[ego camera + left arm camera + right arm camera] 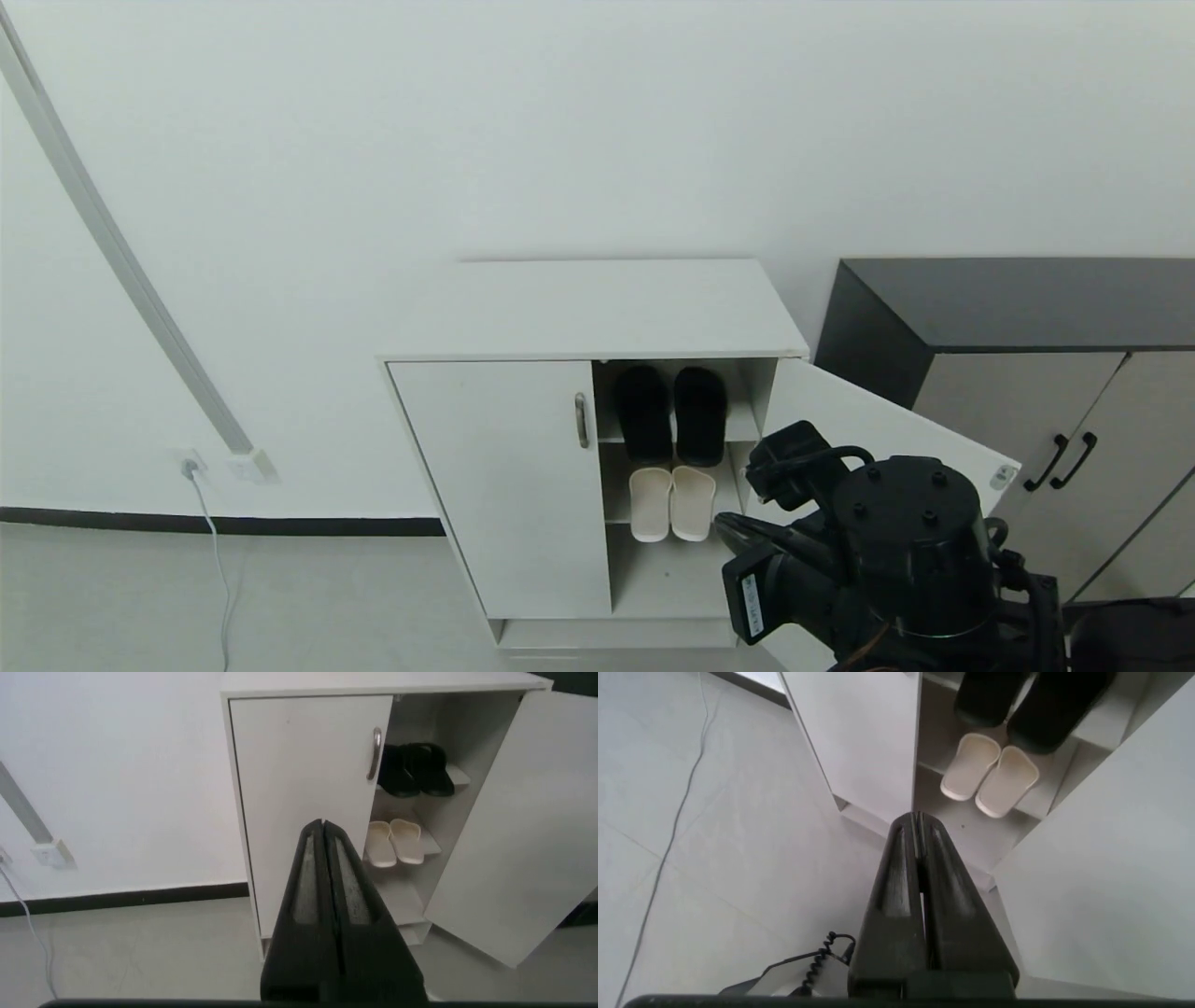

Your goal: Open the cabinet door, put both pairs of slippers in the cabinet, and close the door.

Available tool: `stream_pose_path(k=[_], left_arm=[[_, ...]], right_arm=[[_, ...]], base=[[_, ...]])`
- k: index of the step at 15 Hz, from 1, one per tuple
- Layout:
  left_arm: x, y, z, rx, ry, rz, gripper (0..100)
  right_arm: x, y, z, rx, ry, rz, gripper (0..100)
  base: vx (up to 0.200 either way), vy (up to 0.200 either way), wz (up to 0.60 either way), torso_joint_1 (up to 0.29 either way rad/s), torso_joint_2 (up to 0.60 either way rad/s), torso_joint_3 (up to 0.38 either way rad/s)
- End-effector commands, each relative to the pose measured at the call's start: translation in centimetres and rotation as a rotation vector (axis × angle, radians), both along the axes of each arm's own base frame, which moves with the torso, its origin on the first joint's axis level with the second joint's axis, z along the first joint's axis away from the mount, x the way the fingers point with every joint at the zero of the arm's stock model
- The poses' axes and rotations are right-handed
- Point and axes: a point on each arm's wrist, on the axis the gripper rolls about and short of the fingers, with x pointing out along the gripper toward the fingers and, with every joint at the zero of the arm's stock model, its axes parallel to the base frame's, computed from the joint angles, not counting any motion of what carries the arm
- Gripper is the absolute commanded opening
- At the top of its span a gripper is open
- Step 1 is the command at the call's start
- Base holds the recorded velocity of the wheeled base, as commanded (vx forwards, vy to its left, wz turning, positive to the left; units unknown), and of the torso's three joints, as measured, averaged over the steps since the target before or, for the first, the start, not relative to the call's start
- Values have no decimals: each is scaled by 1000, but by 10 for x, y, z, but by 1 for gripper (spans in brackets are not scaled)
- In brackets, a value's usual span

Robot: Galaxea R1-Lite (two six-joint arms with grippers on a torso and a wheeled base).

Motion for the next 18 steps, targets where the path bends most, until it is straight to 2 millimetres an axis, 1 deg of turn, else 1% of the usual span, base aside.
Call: stream_pose_path(k=[1, 5, 10, 16, 18], left_arm=[[0, 0, 0, 0, 1, 1, 0], [0, 0, 0, 0, 1, 1, 0], [0, 0, 0, 0, 1, 1, 0], [0, 0, 0, 0, 1, 1, 0], [0, 0, 0, 0, 1, 1, 0]], right_arm=[[1, 1, -4, -10, 7, -1, 0], [1, 1, -6, -15, 11, -1, 0], [2, -1, -8, -23, 9, -9, 0], [6, -4, -10, -29, 6, -20, 0], [6, -3, -10, -26, 6, -17, 0]], base=[[0, 0, 0, 261, -593, -339], [0, 0, 0, 250, -554, -309], [0, 0, 0, 183, -394, -216], [0, 0, 0, 9, -18, -9], [0, 0, -600, 0, -5, 5]])
